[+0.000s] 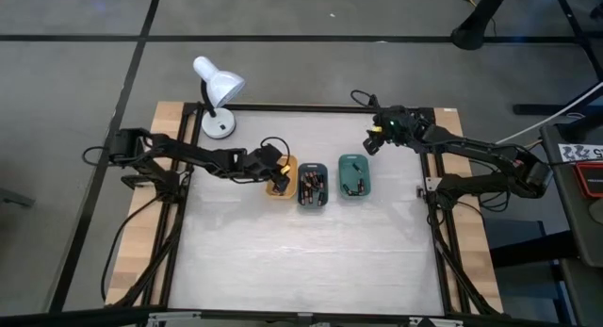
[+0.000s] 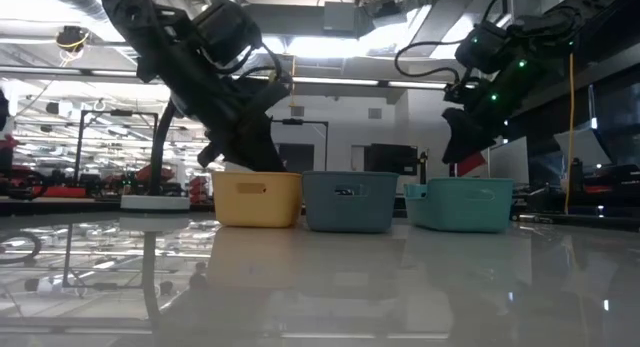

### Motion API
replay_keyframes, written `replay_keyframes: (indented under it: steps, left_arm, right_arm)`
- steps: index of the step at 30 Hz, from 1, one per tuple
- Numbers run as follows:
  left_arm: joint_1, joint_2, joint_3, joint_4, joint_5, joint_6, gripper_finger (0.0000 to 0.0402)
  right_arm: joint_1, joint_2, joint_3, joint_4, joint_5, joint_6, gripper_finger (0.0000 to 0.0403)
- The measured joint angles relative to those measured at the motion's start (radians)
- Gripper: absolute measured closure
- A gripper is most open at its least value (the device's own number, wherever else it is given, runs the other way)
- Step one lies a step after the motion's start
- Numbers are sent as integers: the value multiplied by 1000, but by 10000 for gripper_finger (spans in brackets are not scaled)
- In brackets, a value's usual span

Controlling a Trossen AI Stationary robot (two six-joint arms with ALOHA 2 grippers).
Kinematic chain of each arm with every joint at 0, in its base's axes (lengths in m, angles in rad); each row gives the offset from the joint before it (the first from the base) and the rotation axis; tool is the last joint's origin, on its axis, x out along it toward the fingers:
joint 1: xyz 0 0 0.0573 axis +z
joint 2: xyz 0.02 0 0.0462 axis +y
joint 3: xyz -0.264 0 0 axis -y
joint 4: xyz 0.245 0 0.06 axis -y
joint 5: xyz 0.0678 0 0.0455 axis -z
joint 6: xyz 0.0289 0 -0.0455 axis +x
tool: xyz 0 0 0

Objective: Sort batteries
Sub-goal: Put the silver battery into the yellow bin, then put the black battery into the blue bin

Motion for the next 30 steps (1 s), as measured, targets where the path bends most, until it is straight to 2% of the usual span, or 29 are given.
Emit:
replay_keyframes:
  steps: [5, 15, 20, 25, 30]
  left_arm:
    - [2, 0, 0, -48, 0, 56, 333]
    - [13, -14, 13, -78, 25, 163, 255]
    - [-18, -107, 23, -40, -8, 227, 246]
    - [-124, -199, 23, -42, -210, 355, 245]
    - [-232, -221, 21, -38, -353, 399, 245]
  right_arm:
    - [0, 0, 0, 2, -11, 74, 230]
    - [0, 0, 9, -17, -97, 65, 230]
    - [1, 0, 163, -298, -125, 63, 230]
    - [1, 0, 320, -561, -133, 93, 230]
    - [1, 0, 403, -858, -222, 91, 230]
